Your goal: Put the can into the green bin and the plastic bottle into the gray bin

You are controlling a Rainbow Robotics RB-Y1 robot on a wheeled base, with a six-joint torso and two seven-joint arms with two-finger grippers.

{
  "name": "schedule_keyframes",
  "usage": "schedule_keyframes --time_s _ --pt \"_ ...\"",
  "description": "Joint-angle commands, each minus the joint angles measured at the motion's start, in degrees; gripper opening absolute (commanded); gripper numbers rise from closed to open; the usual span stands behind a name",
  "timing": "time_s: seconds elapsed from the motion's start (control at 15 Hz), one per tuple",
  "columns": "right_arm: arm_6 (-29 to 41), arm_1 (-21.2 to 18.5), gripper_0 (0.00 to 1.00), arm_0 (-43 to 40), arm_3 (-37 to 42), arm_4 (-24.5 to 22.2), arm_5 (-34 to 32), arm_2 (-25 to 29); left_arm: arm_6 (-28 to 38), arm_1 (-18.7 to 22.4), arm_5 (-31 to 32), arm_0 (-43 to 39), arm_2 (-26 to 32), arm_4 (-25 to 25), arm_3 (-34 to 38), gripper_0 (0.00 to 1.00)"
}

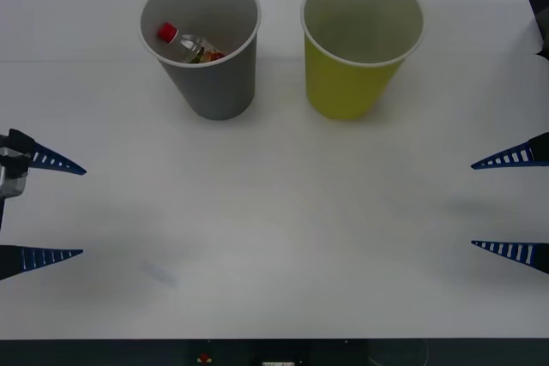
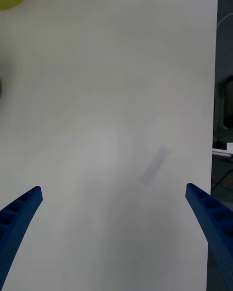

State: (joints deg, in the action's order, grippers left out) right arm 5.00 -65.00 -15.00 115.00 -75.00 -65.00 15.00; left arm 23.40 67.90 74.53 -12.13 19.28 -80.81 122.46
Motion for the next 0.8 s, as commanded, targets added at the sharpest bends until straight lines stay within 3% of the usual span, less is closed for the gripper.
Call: schedule_keyframes --time_s 0.07,0.8 --pt "0.0 0.0 1.0 0.0 0.0 0.0 0.0 0.0 -1.16 1.97 -1.93 0.0 -1.53 2.68 -2.49 1.0" --pt "0.0 0.0 1.0 0.0 0.0 0.0 0.0 0.0 -2.13 0.74 -2.46 -0.09 -1.61 2.06 -2.93 1.0"
